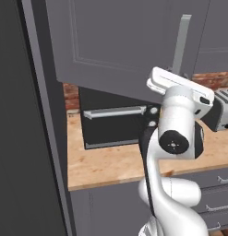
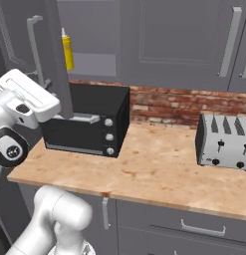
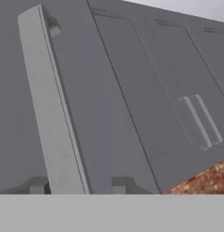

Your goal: Move the mustard and shaker from the cabinet to the dining counter.

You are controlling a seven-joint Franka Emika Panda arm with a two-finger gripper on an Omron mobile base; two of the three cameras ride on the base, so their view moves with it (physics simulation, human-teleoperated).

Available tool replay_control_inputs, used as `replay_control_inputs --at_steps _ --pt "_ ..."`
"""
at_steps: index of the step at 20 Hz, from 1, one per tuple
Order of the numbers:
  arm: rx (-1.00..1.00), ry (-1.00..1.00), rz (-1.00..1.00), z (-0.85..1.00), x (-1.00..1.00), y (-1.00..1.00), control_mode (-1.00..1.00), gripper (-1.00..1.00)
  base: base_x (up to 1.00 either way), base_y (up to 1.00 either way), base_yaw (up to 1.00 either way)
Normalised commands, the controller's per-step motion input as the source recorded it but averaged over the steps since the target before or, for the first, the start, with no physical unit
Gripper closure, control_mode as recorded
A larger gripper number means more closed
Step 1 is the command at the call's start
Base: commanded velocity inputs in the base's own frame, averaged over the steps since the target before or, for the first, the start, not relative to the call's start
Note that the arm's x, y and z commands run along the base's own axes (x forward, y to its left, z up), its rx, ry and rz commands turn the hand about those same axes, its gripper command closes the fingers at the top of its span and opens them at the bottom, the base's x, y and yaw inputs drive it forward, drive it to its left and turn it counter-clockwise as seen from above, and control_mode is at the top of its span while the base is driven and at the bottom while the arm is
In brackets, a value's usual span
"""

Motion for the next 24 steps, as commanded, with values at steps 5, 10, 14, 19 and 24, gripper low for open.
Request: replay_control_inputs --at_steps 5,10,14,19,24 --pt "0.01 -0.14 0.00 0.00 -0.74 0.10 -1.00 1.00 0.00 0.00 0.00" --pt "-0.04 -0.10 0.00 0.01 -0.14 0.34 -1.00 1.00 0.00 0.00 0.00" --pt "-0.10 -0.03 -0.08 0.00 0.00 0.22 -1.00 1.00 0.00 0.00 0.00" --pt "-0.02 -0.04 -0.17 0.09 -0.24 0.01 -1.00 1.00 0.00 0.00 0.00" --pt "0.00 -0.08 -0.09 0.01 -0.31 0.17 -1.00 -1.00 0.00 0.00 0.00"
